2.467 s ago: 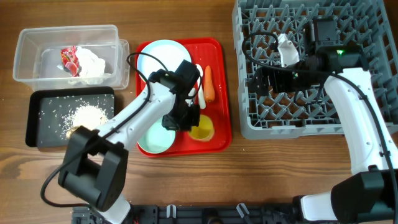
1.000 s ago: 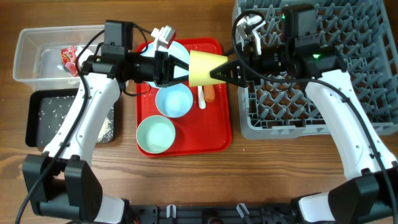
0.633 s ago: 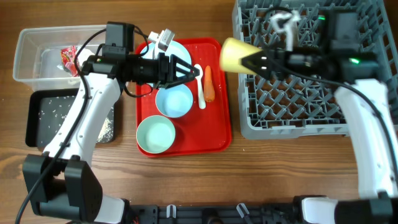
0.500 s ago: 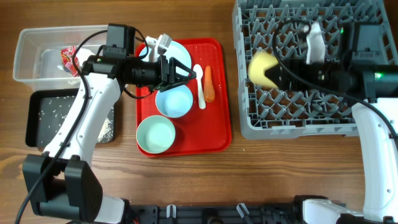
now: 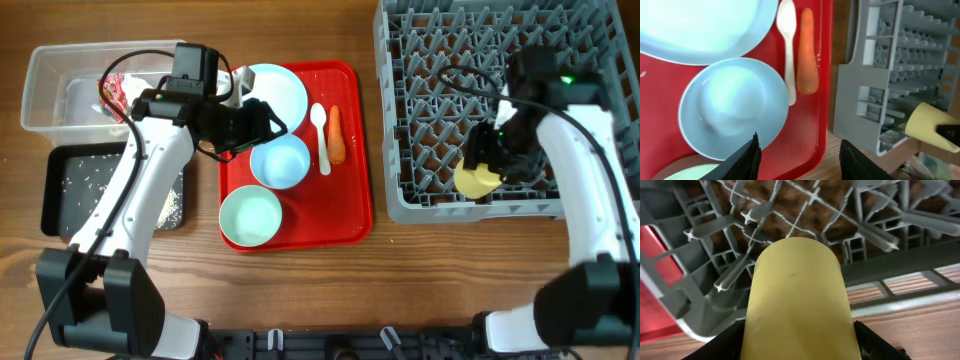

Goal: Sort waste into correct bins and load items into the dishwasher rack
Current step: 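Place the yellow cup into the dish rack with the right gripper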

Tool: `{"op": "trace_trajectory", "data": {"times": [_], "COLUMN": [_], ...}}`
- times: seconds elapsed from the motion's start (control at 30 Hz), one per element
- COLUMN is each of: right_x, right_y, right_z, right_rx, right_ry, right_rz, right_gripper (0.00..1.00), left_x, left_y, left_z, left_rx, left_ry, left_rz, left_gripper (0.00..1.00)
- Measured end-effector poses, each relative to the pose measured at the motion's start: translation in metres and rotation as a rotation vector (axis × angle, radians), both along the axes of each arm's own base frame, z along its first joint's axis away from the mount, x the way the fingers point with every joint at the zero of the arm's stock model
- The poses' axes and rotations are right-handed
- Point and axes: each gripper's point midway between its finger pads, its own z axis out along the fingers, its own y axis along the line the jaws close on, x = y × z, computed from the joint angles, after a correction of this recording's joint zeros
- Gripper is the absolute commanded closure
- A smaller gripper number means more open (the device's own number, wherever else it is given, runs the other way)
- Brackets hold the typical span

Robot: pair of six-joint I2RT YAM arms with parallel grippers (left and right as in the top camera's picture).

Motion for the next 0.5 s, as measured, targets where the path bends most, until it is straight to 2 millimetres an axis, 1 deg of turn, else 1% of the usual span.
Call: {"op": "trace_trajectory", "data": {"times": [0.07, 0.17, 0.2, 0.27, 0.3, 0.37, 0.43, 0.5], "right_x": [0.003, 0.003, 0.004, 0.015, 0.015, 0.025, 0.032, 0.034], "right_y": [0.008, 0.014, 0.015, 0.019, 0.019, 0.019, 0.023, 0.025], "right_z": [-0.010, -0.015, -0.017, -0.027, -0.028, -0.028, -0.030, -0.033], "right_rx": [-0.007, -0.032, -0.032, -0.028, -0.028, -0.031, -0.012, 0.001], "right_ry": [0.030, 0.046, 0.051, 0.040, 0.041, 0.003, -0.018, -0.021], "right_rz": [0.030, 0.065, 0.066, 0.075, 0.075, 0.076, 0.079, 0.086], "right_gripper": [0.40, 0.28, 0.27, 0.27, 0.26, 0.24, 0.24, 0.24], "left_x": [0.001, 0.000, 0.000, -0.001, 0.000, 0.000, 0.000, 0.000], "left_y": [0.002, 0.006, 0.006, 0.007, 0.007, 0.008, 0.008, 0.008], "left_z": [-0.001, -0.004, -0.004, -0.005, -0.005, -0.005, -0.005, -0.005], "left_rx": [0.014, 0.035, 0.037, 0.045, 0.047, 0.049, 0.051, 0.051], "left_ry": [-0.002, 0.003, 0.005, 0.008, 0.007, 0.007, 0.007, 0.007], "left_rz": [0.006, 0.014, 0.015, 0.017, 0.018, 0.019, 0.020, 0.020], "left_gripper": [0.48, 0.47, 0.47, 0.47, 0.47, 0.47, 0.47, 0.47]}}
